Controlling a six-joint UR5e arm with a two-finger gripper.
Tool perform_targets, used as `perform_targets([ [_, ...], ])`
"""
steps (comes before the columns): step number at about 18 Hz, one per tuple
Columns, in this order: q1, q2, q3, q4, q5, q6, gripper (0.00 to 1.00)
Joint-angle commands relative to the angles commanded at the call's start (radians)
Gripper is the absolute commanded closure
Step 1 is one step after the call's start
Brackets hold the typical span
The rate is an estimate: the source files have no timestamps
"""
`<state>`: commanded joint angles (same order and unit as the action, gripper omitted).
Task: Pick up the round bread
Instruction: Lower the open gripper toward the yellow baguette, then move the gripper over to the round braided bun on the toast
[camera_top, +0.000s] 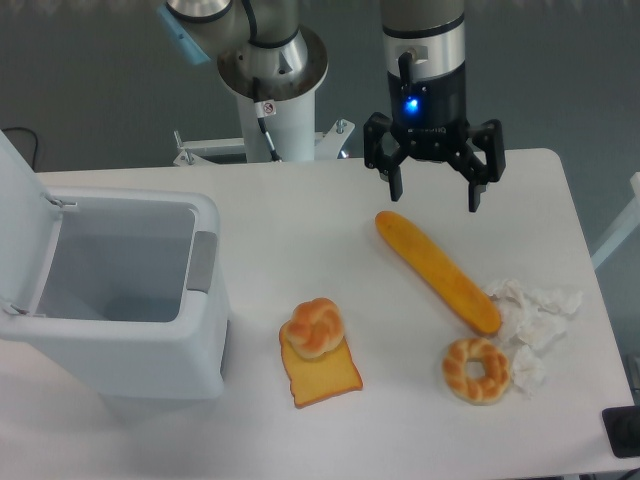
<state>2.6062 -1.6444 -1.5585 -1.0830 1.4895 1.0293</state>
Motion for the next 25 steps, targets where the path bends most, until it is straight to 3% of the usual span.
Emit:
perform_targets([
  [17, -0.021, -0.077, -0.067, 0.008, -0.002, -0.029, 0.00],
  [21, -0.043, -0.083, -0.124, 0.009, 0.000, -0.029, 0.00],
  [25, -0.072, -0.104, -0.130, 0.005, -0.002, -0.034, 0.00],
])
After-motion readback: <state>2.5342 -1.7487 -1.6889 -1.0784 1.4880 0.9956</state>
